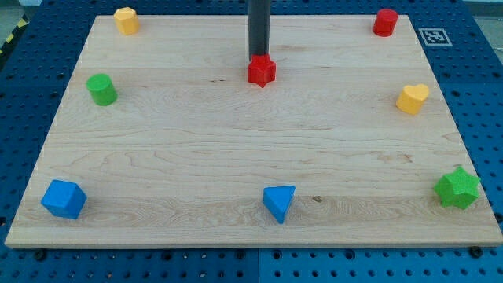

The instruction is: Move the yellow hexagon to top center

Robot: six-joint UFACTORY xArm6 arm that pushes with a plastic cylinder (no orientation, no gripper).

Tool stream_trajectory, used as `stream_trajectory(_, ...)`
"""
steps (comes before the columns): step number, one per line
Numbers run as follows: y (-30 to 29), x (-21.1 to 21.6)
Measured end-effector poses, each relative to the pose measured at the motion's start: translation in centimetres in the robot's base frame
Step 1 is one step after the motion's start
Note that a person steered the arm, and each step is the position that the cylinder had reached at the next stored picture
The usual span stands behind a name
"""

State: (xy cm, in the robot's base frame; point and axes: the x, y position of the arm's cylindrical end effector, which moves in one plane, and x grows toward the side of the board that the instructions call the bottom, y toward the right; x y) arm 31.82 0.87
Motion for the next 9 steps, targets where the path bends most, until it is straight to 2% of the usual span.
stream_trajectory(1,0.4,1.7)
stream_trajectory(2,-1.7,0.1)
stream_trajectory(4,-17.1,-1.8)
stream_trajectory(5,-25.1,-5.8)
stream_trajectory(6,-30.7,-10.9)
stream_trajectory(7,-30.1,-11.0)
stream_trajectory(9,-20.9,-11.2)
